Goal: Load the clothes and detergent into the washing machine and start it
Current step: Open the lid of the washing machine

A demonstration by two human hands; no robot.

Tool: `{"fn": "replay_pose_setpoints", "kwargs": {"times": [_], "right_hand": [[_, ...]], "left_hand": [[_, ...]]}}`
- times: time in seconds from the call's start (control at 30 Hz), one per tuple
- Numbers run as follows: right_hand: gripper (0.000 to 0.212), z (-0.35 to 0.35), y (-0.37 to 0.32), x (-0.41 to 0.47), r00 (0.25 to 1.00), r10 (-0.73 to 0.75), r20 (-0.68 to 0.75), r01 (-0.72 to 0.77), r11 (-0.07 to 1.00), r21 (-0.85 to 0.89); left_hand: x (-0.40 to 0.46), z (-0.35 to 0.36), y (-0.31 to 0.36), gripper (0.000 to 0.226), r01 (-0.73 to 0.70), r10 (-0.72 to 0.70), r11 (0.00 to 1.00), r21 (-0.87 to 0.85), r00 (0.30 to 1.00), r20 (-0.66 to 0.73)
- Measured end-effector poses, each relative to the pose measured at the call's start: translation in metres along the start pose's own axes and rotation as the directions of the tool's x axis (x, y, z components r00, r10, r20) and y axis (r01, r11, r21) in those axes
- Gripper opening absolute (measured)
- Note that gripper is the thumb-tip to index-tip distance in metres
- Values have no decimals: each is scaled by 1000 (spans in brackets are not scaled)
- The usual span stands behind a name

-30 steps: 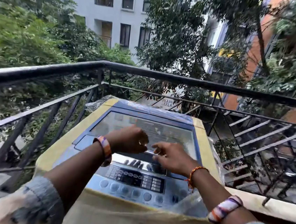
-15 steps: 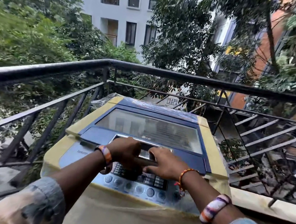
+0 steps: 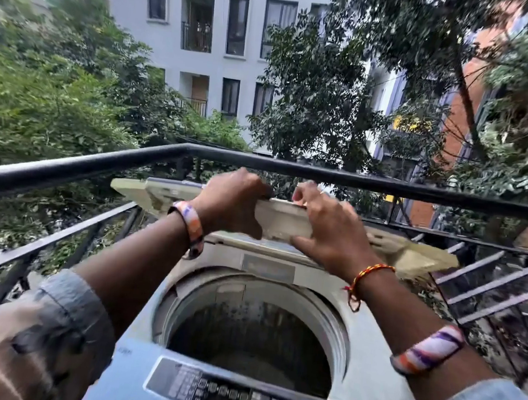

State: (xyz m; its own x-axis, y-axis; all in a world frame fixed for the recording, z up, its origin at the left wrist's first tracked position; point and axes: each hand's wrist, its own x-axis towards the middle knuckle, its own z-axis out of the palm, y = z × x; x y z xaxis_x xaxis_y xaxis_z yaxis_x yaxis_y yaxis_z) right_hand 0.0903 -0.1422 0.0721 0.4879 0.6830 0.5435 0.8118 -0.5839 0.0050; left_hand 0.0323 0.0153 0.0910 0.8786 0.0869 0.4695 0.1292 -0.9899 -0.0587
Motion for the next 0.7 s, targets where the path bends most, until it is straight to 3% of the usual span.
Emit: {"fn": "replay_pose_setpoints", "kwargs": {"times": [0.17,0.33,0.47,0.57,0.7], "right_hand": [[30,1,25,36,966,-36,-257,13,996,-91],[32,20,49,67,906,5,-424,-87,981,-175],[47,33,67,93,904,31,-426,-131,969,-207],[57,43,78,106,915,77,-395,-155,973,-169],[73,52,93,124,935,131,-331,-174,979,-103]], "left_hand": [[39,-11,-13,72,-10,-1,999,-51,980,-201],[72,10,-25,50,13,-43,997,-76,913,-406],[94,38,-32,34,-6,-61,991,-134,871,-487],[111,57,-32,42,17,-83,991,-131,853,-515],[138,63,-34,49,61,-178,965,-257,869,-461]]}}
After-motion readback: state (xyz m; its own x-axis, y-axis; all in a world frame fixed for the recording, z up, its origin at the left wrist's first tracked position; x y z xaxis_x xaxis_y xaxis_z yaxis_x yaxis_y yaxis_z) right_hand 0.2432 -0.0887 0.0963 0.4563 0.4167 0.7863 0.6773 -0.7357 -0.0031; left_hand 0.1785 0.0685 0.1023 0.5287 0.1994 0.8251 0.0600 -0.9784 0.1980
